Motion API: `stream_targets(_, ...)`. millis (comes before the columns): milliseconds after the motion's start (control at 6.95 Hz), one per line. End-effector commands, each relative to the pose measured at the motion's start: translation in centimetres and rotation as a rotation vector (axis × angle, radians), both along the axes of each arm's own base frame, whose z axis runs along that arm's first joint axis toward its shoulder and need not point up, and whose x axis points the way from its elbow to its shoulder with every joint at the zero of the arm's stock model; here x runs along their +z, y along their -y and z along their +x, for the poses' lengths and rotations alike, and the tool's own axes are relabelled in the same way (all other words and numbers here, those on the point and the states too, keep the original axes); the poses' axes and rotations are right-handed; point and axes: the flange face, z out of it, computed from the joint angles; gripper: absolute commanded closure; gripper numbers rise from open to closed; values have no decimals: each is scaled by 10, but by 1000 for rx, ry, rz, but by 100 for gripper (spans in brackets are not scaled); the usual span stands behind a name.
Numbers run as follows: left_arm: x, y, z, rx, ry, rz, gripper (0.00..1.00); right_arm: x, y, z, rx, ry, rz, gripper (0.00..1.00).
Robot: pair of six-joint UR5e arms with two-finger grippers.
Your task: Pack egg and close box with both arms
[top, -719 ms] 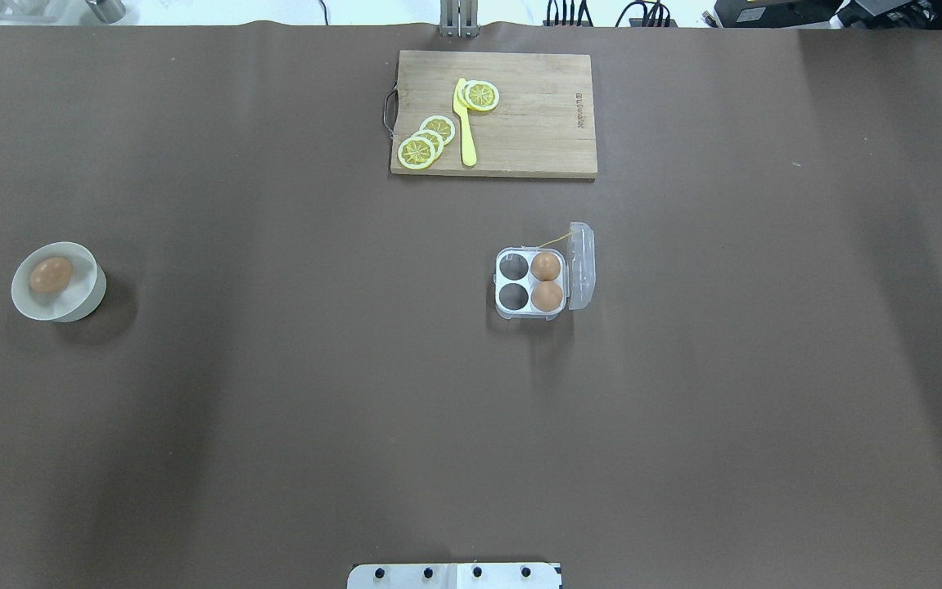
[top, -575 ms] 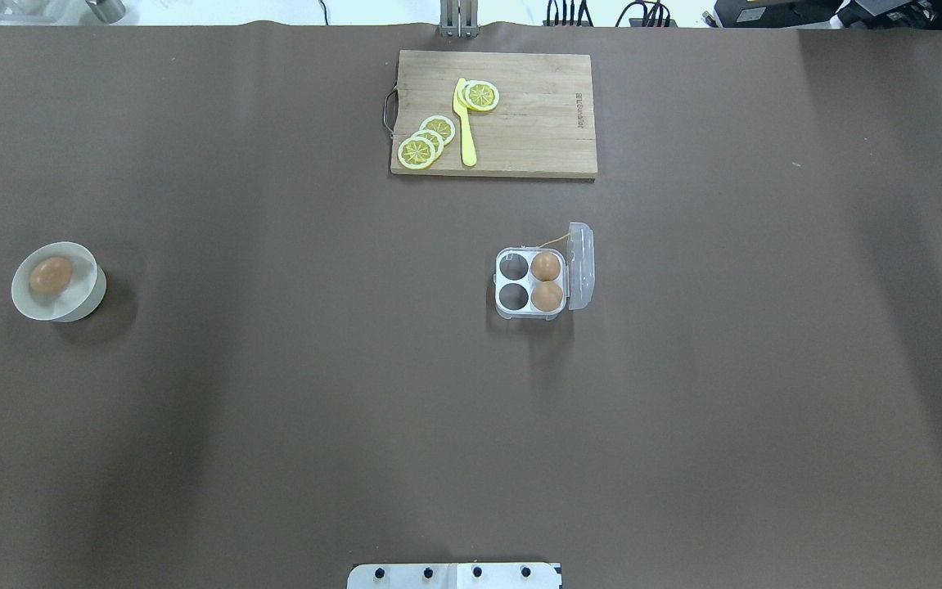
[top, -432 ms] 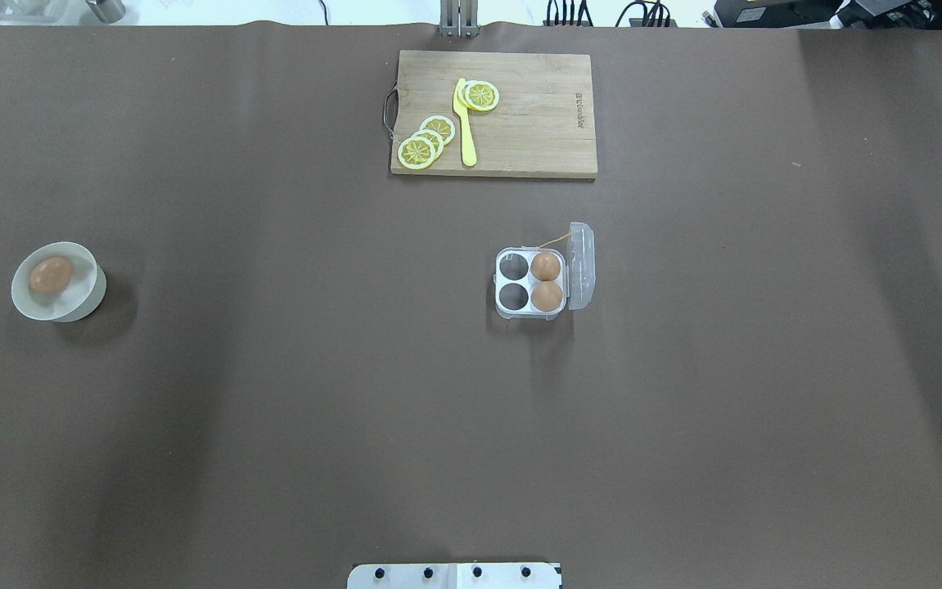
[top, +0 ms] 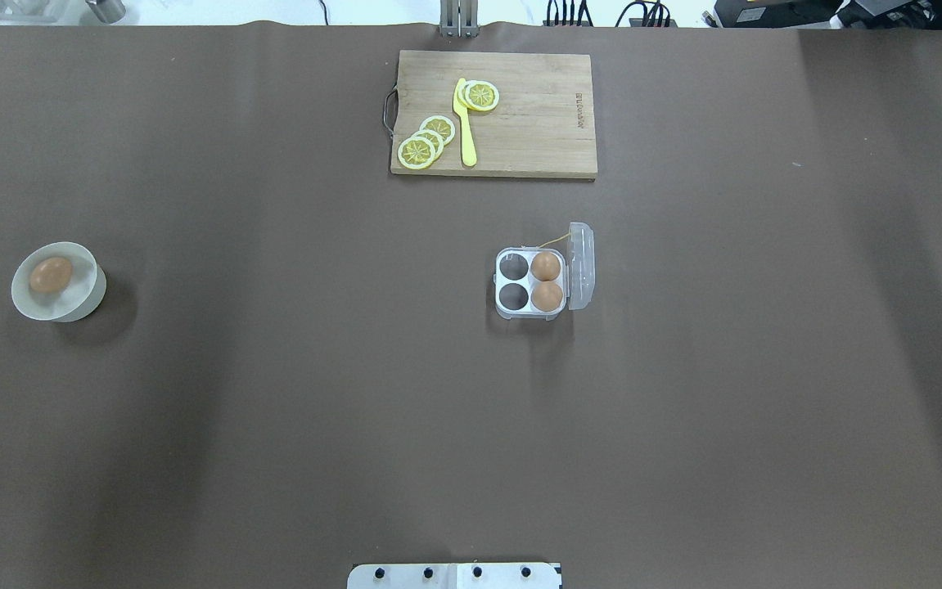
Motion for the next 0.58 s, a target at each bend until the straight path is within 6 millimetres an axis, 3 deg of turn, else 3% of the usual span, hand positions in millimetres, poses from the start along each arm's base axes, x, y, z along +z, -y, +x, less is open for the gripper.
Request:
stream_targets(0, 3, 0, 1, 1, 0, -7, 2, -3, 1, -1, -3, 0, 5, 0)
stream_targets(432, 1, 0, 1, 2, -1, -7, 2, -4, 1, -2, -2, 8, 5, 0)
